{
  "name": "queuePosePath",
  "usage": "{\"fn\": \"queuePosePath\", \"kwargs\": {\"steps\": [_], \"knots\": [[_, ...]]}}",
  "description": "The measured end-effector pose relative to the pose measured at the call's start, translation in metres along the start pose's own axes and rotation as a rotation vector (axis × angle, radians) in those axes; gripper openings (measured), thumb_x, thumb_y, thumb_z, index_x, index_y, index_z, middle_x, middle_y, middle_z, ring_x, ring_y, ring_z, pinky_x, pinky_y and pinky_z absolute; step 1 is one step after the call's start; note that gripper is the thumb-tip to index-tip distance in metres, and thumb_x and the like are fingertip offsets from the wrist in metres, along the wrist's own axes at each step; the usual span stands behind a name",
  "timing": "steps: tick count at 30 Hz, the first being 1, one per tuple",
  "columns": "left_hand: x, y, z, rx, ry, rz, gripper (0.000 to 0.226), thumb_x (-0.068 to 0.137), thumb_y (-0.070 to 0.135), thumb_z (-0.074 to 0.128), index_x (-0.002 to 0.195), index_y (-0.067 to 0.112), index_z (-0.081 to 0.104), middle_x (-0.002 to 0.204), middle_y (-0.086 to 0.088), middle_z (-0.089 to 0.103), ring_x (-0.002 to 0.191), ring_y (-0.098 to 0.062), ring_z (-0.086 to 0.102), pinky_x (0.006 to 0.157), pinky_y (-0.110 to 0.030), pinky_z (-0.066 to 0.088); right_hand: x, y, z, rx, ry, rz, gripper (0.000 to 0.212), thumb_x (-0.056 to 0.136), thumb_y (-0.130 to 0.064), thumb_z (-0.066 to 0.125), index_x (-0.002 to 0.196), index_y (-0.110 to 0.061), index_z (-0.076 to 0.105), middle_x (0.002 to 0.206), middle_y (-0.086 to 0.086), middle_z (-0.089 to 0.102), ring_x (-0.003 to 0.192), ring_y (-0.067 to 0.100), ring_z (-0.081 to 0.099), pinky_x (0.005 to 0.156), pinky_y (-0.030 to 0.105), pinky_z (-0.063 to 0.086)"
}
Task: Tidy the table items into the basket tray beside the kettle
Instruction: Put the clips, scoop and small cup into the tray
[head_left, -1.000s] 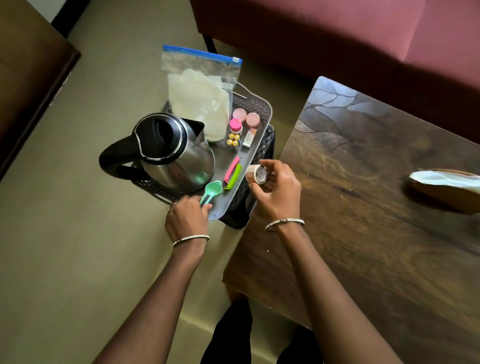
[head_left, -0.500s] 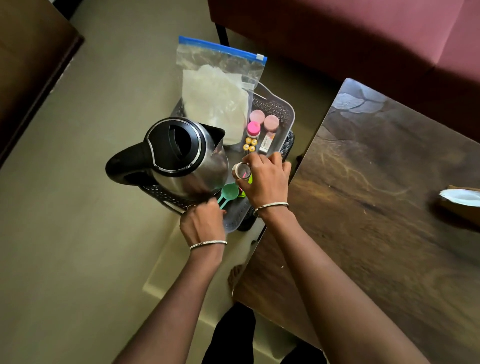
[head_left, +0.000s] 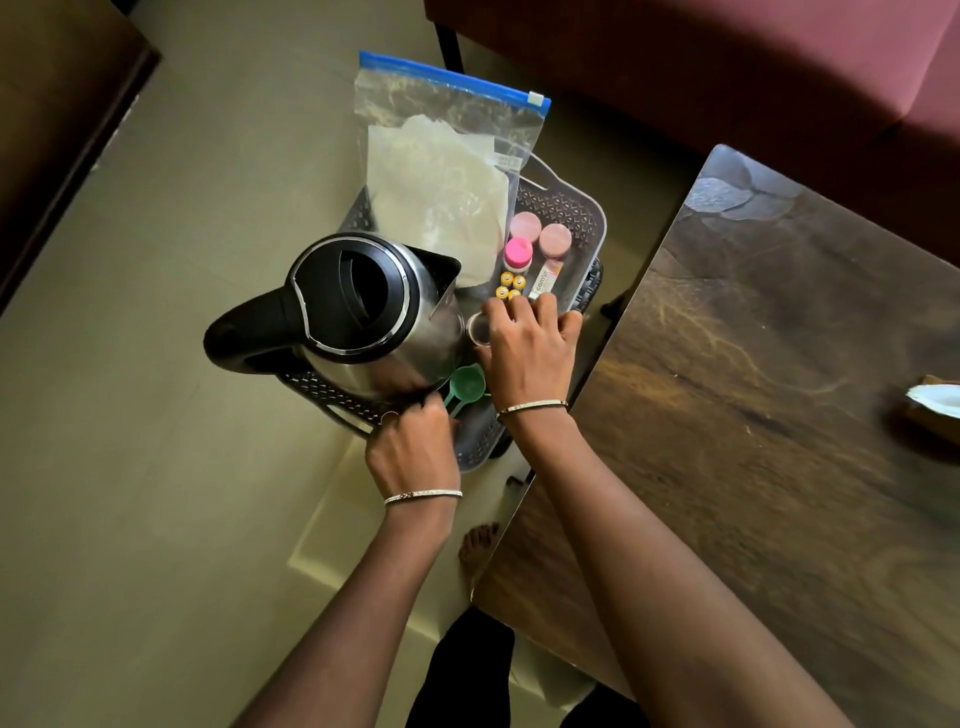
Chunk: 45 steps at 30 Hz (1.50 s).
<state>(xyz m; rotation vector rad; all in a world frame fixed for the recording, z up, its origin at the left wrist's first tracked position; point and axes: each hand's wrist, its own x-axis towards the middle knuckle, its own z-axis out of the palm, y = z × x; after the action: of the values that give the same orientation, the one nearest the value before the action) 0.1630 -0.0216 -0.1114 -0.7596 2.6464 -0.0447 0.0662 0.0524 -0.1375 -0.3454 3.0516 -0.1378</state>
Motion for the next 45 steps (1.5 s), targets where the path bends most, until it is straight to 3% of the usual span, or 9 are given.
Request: {"fn": "queuePosePath", "kwargs": {"steps": [5,11,15,21,26,29,33,41,45], "knots": [[-0.005,-0.008,0.001,-0.12,0.041,0.035,0.017,0.081,0.035,0.075,0.086,0.02,0.069,0.074,-0.006,0.071,0.067,-0.029,0.07,0.051,-0.028,0.043,0.001,0.0,0.001,-0.021,0.022,-0.008,0.012,0.089,-0.023,0.062,0.1,-0.022,0.067,0.099,0.001,0.07,0.098,0.028,0.058,0.083,0.04,0.04],[-0.01,-0.02,0.0,-0.34,0.117,0.025,0.01,0.085,0.031,0.071,0.093,0.024,0.071,0.08,-0.007,0.071,0.071,-0.033,0.067,0.053,-0.029,0.035,-0.011,0.013,-0.006,0.16,0.024,0.046,0.015,0.09,-0.032,0.06,0.097,-0.022,0.068,0.099,-0.004,0.07,0.102,0.026,0.054,0.082,0.04,0.03],[-0.016,-0.022,-0.004,-0.502,0.178,0.001,0.004,0.084,0.027,0.071,0.087,0.024,0.072,0.078,-0.005,0.072,0.068,-0.033,0.064,0.054,-0.028,0.038,-0.046,0.037,-0.016,0.367,0.209,0.166,0.008,0.085,-0.032,0.07,0.086,-0.024,0.072,0.09,-0.006,0.071,0.092,0.026,0.057,0.076,0.038,0.035],[-0.04,-0.005,-0.011,-0.601,0.212,0.06,0.006,0.085,0.028,0.069,0.081,0.025,0.068,0.072,0.001,0.069,0.066,-0.026,0.064,0.053,-0.033,0.048,-0.119,0.085,-0.023,0.53,0.188,0.424,0.004,0.083,-0.025,0.075,0.086,-0.025,0.073,0.086,-0.009,0.071,0.09,0.021,0.057,0.076,0.029,0.028],[-0.074,0.036,-0.017,-0.68,0.304,0.168,0.004,0.082,0.026,0.074,0.081,0.027,0.069,0.064,0.006,0.065,0.06,-0.017,0.062,0.053,-0.025,0.04,-0.16,0.125,-0.028,0.613,0.192,0.539,0.007,0.083,-0.02,0.077,0.084,-0.025,0.072,0.081,-0.012,0.069,0.086,0.02,0.06,0.078,0.037,0.043],[-0.101,0.065,-0.015,-0.768,0.292,0.265,0.003,0.083,0.025,0.074,0.081,0.026,0.071,0.068,0.009,0.067,0.061,-0.01,0.061,0.056,-0.024,0.043,-0.176,0.151,-0.031,0.709,0.241,0.567,0.006,0.083,-0.016,0.076,0.084,-0.021,0.073,0.075,-0.008,0.068,0.076,0.019,0.061,0.073,0.044,0.053],[-0.143,0.103,-0.007,-0.855,0.242,0.376,0.005,0.082,0.018,0.075,0.079,0.02,0.072,0.069,0.009,0.069,0.059,-0.006,0.06,0.06,-0.012,0.041,-0.202,0.189,-0.044,0.786,0.276,0.602,0.005,0.084,-0.015,0.075,0.085,-0.02,0.073,0.071,-0.011,0.064,0.069,0.019,0.063,0.069,0.043,0.055],[-0.233,0.196,0.018,-0.993,0.131,0.479,0.008,0.083,0.011,0.073,0.087,0.018,0.073,0.074,0.01,0.07,0.062,-0.001,0.062,0.063,-0.019,0.05,-0.276,0.304,-0.072,0.81,0.308,0.709,0.002,0.086,-0.017,0.073,0.087,-0.018,0.073,0.073,-0.005,0.07,0.066,0.018,0.065,0.069,0.042,0.055],[-0.286,0.254,0.032,-0.994,0.091,0.569,0.013,0.082,0.008,0.072,0.09,0.018,0.072,0.081,0.011,0.071,0.067,0.002,0.061,0.067,-0.014,0.05,-0.326,0.38,-0.083,0.765,0.333,0.812,0.002,0.086,-0.016,0.073,0.086,-0.018,0.073,0.073,-0.005,0.071,0.066,0.017,0.065,0.067,0.039,0.055]]}}
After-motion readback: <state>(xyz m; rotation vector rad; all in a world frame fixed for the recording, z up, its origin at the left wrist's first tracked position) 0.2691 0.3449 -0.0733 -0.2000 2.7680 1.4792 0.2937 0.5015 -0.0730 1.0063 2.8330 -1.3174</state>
